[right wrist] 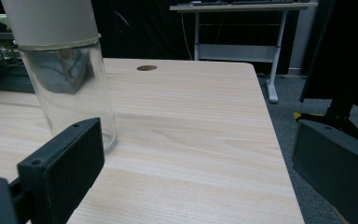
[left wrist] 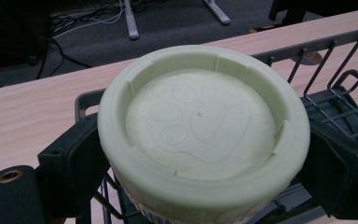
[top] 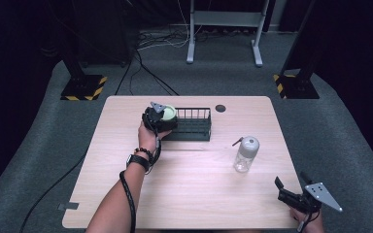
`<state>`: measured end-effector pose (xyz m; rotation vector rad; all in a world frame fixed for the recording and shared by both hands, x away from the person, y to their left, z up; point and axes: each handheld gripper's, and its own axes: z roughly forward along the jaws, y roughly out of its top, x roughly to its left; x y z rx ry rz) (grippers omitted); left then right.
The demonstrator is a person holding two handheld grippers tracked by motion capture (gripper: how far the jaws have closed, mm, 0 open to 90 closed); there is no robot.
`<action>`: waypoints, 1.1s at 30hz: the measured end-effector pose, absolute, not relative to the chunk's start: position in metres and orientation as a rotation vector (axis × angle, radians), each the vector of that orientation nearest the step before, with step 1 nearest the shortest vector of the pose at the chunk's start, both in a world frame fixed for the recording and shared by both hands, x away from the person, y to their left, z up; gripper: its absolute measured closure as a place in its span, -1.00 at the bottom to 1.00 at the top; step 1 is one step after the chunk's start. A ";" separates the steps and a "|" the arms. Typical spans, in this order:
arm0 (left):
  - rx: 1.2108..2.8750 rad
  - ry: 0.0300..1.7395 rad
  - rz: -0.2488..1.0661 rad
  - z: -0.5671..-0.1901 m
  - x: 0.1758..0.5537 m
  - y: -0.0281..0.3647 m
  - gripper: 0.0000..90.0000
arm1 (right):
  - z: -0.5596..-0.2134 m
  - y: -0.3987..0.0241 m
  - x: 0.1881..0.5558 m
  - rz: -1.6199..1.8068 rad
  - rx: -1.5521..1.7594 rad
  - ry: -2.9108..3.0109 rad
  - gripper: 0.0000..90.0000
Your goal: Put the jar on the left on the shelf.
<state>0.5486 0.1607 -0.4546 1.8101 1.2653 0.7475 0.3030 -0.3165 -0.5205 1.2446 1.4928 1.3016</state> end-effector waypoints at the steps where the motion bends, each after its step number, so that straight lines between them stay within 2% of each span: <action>1: 1.808 1.262 0.752 -0.455 0.548 0.161 -0.76 | -0.521 -0.316 0.303 1.301 1.242 1.494 -0.96; 11: 1.801 1.261 0.707 -0.454 0.547 0.164 -0.78 | -0.521 -0.316 0.303 1.296 1.242 1.498 -0.96; 17: 1.769 1.233 0.672 -0.451 0.541 0.167 -1.00 | -0.521 -0.316 0.303 1.295 1.242 1.496 -0.97; 33: 1.678 1.215 0.698 -0.456 0.509 0.193 -1.00 | -0.521 -0.316 0.303 1.298 1.240 1.496 -0.96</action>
